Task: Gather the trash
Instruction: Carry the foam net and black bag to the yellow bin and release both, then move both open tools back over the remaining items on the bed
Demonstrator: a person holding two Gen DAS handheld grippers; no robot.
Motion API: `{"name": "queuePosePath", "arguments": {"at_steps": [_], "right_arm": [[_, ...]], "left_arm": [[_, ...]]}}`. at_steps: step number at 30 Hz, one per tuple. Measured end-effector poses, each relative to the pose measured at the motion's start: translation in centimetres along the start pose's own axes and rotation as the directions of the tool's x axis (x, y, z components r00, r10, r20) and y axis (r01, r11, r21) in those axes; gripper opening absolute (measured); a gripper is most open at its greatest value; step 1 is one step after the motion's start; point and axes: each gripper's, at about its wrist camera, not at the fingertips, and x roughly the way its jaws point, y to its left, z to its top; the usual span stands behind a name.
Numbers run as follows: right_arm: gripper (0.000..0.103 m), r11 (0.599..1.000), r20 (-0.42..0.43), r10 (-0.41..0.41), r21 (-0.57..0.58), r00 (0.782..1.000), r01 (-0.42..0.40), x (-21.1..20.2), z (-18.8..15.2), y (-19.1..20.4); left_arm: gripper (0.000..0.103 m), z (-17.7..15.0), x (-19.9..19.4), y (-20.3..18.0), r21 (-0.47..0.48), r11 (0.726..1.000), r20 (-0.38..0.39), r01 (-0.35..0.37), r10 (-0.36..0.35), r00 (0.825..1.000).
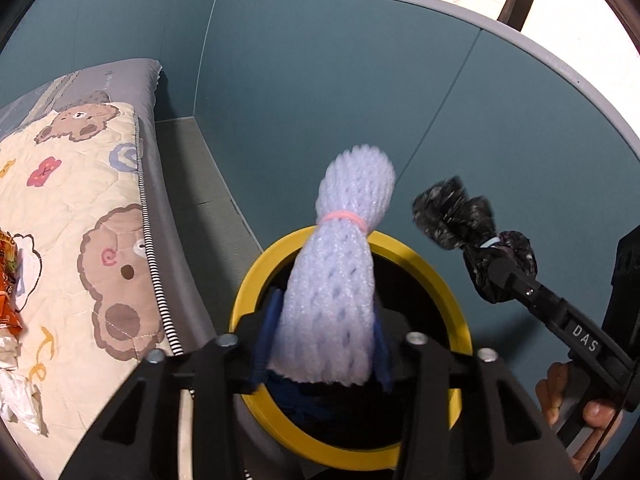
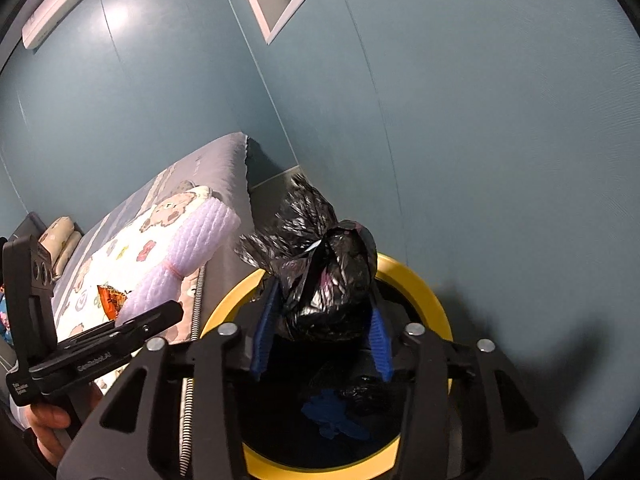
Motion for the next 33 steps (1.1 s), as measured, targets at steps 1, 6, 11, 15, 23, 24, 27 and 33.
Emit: {"name": "queuePosePath", "arguments": {"at_steps": [1,6,11,15,23,24,27,33], "right_arm": [[0.046,1.0,0.002,-0.002,0.001,1.0,0.002,-0.3,-0.1,0.1],[0.055,1.0,0.018,-0.019,0.01,1.0,0.019,-1.2,-0.3,0.2],[0.059,1.0,0.016,-0.006,0.008,1.0,0.006,-2.1,-0.9,0.4],[0.063,1.0,-0.01,0.023,0.002,1.0,-0.023,-1.9,-1.5,1.3],[0.068,0.991,-0.034,0.108,-0.076,0.994,-0.111,-2.4,-2.4,5.7],[0.069,0.988,-0.032,0.12,-0.097,0.992,-0.122,-2.5,-2.5,6.8],[0.071,0.978,-0.031,0.157,-0.136,0.987,-0.159,-2.8,-2.7,9.3],[0.075,0.95,-0.053,0.225,-0.21,0.973,-0.231,-3.1,-3.4,14.4]], "left_arm": [[0.057,-0.1,-0.2,0.0,-0.004,1.0,0.009,-0.001,0.001,1.0],[0.068,-0.1,-1.0,0.3,-0.025,1.0,0.025,-0.005,0.006,1.0],[0.083,-0.6,-2.9,1.6,-0.041,0.998,0.061,-0.047,0.05,0.997],[0.087,-1.6,-4.7,3.4,-0.056,0.993,0.082,-0.107,0.111,0.99],[0.092,-2.9,-9.3,7.7,-0.1,0.976,0.131,-0.194,0.206,0.97],[0.092,-3.1,-10.2,8.5,-0.107,0.972,0.141,-0.209,0.222,0.965],[0.093,-3.4,-11.8,10.2,-0.131,0.962,0.158,-0.241,0.261,0.952],[0.095,-4.2,-15.5,14.2,-0.203,0.933,0.185,-0.297,0.335,0.924]]}}
